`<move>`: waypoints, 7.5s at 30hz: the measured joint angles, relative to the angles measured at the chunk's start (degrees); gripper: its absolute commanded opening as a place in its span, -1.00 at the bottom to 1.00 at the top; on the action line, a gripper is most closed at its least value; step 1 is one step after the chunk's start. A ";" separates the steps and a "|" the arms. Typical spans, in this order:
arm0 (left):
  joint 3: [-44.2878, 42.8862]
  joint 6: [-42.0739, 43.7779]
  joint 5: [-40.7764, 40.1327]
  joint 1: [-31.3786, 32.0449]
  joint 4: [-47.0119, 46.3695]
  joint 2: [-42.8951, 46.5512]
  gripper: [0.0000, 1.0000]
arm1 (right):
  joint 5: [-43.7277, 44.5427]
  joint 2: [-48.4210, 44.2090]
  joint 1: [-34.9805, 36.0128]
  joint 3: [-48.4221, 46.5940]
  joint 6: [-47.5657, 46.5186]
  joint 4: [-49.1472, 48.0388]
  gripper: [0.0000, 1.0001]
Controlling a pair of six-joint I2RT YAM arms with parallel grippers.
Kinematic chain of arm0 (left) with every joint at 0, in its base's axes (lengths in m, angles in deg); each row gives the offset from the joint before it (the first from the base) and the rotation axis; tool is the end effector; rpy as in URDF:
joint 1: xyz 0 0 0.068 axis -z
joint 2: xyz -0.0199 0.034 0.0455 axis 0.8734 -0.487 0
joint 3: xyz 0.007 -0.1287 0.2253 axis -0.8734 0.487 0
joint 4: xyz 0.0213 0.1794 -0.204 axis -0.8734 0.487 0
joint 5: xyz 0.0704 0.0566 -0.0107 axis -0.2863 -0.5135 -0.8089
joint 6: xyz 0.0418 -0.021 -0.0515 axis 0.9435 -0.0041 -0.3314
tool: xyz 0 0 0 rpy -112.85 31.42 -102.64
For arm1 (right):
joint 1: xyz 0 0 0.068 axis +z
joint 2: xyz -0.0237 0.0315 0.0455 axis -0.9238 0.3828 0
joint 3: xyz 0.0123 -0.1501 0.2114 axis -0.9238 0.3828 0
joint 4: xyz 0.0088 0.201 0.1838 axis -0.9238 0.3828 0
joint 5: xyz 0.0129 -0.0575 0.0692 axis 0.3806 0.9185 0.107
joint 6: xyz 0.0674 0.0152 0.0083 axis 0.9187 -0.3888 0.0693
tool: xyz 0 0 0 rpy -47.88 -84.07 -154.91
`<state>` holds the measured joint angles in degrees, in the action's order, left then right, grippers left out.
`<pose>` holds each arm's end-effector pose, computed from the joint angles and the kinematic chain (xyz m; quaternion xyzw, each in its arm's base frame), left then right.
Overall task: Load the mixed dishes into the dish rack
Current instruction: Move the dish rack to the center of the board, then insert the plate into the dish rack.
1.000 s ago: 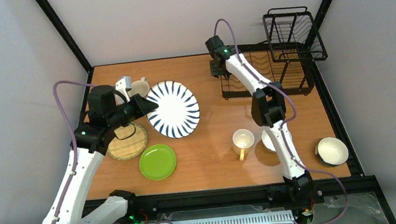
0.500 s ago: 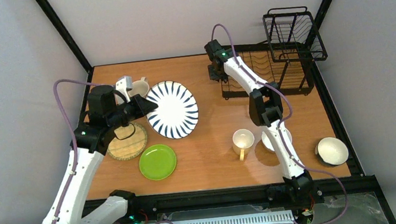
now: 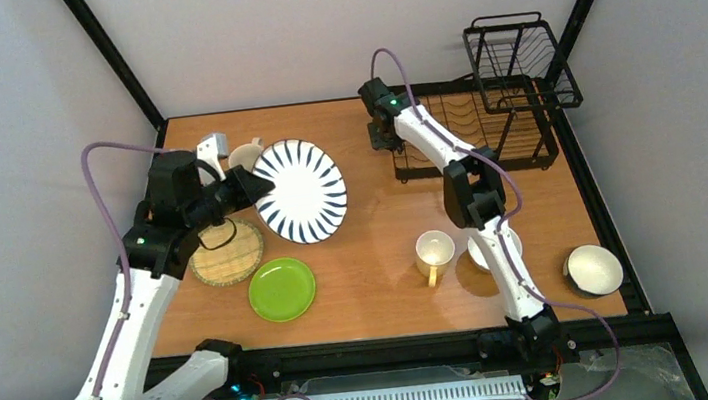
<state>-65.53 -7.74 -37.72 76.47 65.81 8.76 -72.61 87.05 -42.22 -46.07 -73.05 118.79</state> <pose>0.2197 -0.0795 0.3661 -0.0492 0.8470 -0.3333 0.4111 0.4982 0.2208 0.1573 -0.0584 0.9656 -0.0281 0.2519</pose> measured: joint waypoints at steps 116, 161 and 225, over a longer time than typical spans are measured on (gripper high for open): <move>-30.36 6.75 -29.16 0.00 16.48 1.03 -0.99 | 17.84 -45.97 43.71 53.11 -1.55 -12.24 0.44; -36.15 24.41 -1.44 0.02 -17.92 -27.63 -0.99 | 33.81 -65.37 10.71 51.84 18.91 -21.27 0.66; -38.29 43.98 -13.46 14.45 -36.50 -46.86 -0.99 | 39.50 -62.45 7.37 61.68 19.82 -36.13 0.70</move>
<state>-103.83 36.24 -51.18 90.92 29.31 -38.10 -33.12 24.61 -34.85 15.61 -53.23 82.66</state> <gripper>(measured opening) 0.179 0.847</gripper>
